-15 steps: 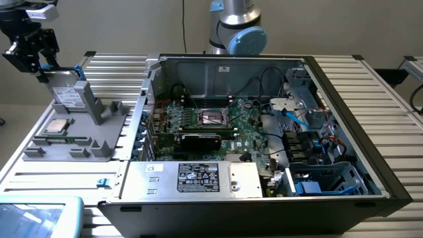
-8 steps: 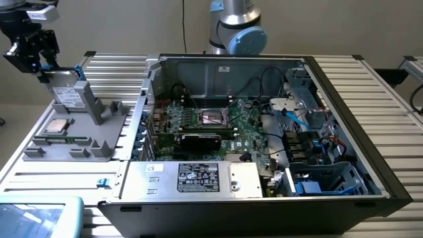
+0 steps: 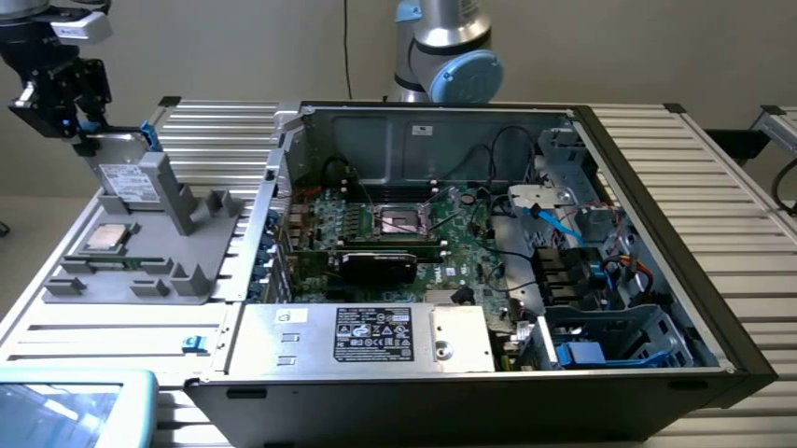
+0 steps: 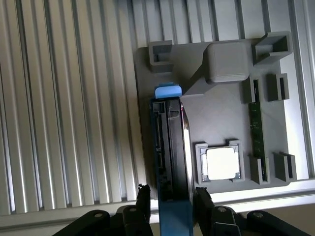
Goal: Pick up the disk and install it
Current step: 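Pick up the disk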
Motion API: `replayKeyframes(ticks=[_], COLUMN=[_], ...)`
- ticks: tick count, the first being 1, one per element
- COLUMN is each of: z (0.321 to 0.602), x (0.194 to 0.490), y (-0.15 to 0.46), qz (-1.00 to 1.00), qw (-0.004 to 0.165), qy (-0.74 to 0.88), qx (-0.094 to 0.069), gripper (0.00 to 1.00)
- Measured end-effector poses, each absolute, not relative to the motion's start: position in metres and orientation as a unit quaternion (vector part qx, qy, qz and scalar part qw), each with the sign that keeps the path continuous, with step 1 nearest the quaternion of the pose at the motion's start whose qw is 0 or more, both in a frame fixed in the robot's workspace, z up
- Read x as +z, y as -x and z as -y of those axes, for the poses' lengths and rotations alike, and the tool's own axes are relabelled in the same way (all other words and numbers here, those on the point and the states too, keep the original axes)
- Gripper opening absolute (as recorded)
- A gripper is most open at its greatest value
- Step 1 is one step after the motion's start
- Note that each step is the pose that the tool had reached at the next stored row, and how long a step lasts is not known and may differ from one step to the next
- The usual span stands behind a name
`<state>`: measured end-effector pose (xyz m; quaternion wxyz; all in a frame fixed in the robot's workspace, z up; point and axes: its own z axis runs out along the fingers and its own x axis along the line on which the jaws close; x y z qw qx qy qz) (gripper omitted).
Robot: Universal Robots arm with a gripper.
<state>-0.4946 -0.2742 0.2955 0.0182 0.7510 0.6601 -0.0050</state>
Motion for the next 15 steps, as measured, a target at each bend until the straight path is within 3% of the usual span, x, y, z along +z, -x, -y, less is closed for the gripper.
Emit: replayKeyframes(ticks=[15], z=[0.2742], x=[0.2939], y=[0.4946], qz=[-0.66], qw=[0.018], qy=[-0.751], qx=[-0.005], gripper=[0.47])
